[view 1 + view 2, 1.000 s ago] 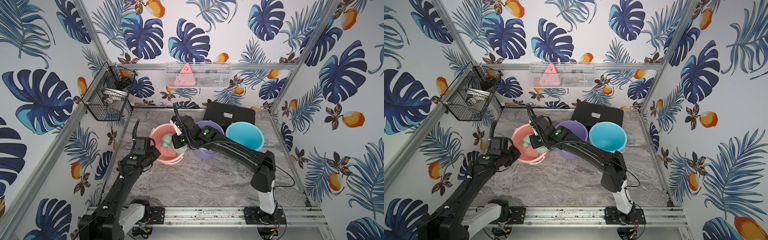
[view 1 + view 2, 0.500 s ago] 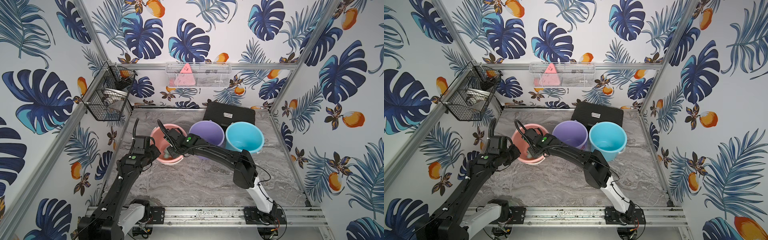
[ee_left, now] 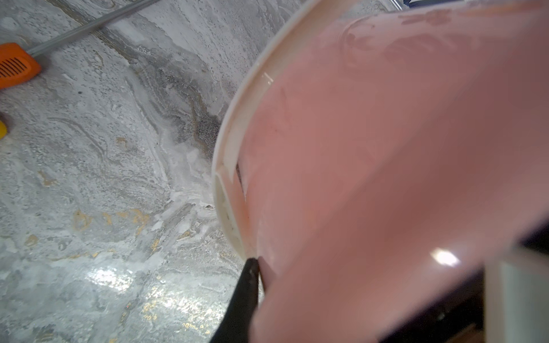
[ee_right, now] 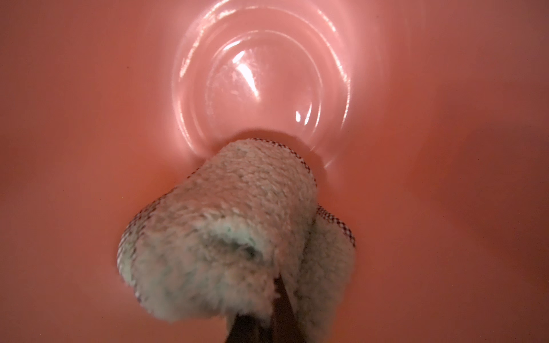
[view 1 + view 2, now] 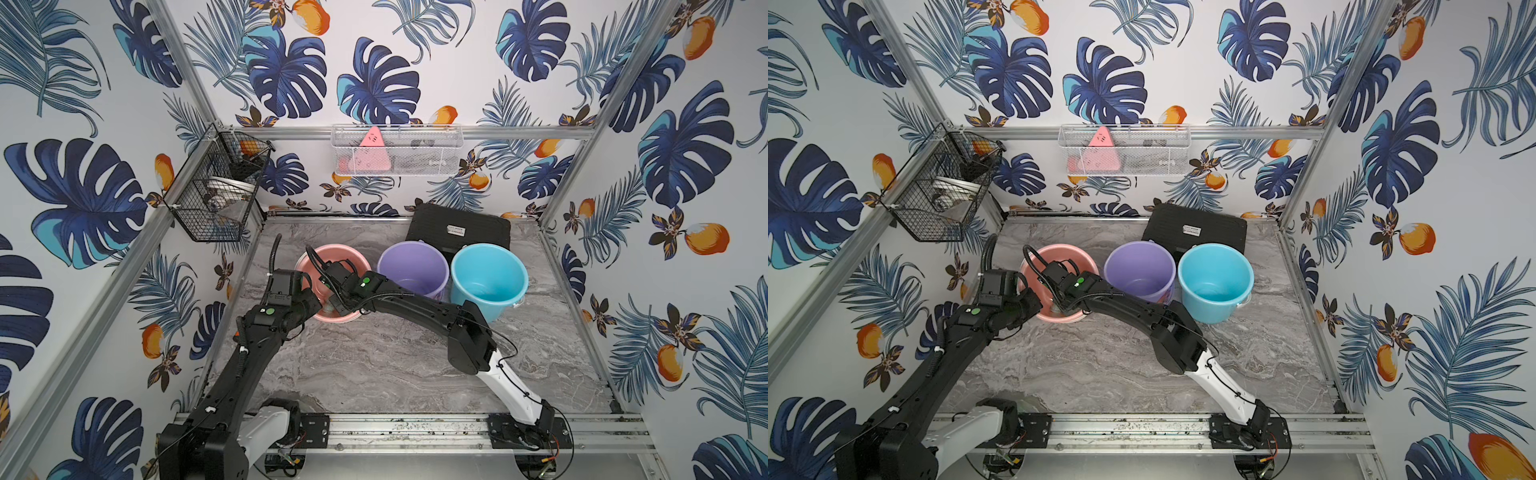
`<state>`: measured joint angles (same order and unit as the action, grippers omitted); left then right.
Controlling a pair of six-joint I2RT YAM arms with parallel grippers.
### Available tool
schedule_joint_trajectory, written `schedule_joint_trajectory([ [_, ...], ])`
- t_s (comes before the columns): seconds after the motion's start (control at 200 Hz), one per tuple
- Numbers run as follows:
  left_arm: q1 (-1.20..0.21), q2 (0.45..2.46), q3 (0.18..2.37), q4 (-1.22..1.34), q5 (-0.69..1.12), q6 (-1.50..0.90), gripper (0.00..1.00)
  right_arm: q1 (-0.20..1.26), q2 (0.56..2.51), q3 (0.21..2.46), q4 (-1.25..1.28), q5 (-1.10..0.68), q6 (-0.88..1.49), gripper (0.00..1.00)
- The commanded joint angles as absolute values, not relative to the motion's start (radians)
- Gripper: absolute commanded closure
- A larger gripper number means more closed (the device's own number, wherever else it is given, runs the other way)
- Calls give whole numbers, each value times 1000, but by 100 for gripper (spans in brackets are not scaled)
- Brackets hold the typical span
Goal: Wipe the inside of the bucket with a cloth
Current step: Wipe the dirt from the inside of the bucket.
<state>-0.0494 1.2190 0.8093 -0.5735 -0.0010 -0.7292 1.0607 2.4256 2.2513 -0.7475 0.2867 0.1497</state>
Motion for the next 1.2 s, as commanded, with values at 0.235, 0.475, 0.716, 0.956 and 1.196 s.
schedule_joint_trajectory([
  [0.235, -59, 1235, 811, -616, 83, -728, 100, 1071, 2320, 2157, -669, 153, 190, 100],
  [0.475, -66, 1192, 815, -659, 84, -730, 100, 1063, 2413, 2244, -733, 261, 178, 100],
  [0.716, -69, 1163, 792, -672, 106, -738, 100, 1051, 2403, 2170, -659, 360, 189, 100],
  [0.956, -95, 1120, 793, -707, 128, -749, 100, 1041, 2501, 2266, -695, 500, 184, 100],
  [1.196, -120, 1083, 765, -717, 133, -767, 100, 1016, 2581, 2315, -761, 470, 225, 100],
])
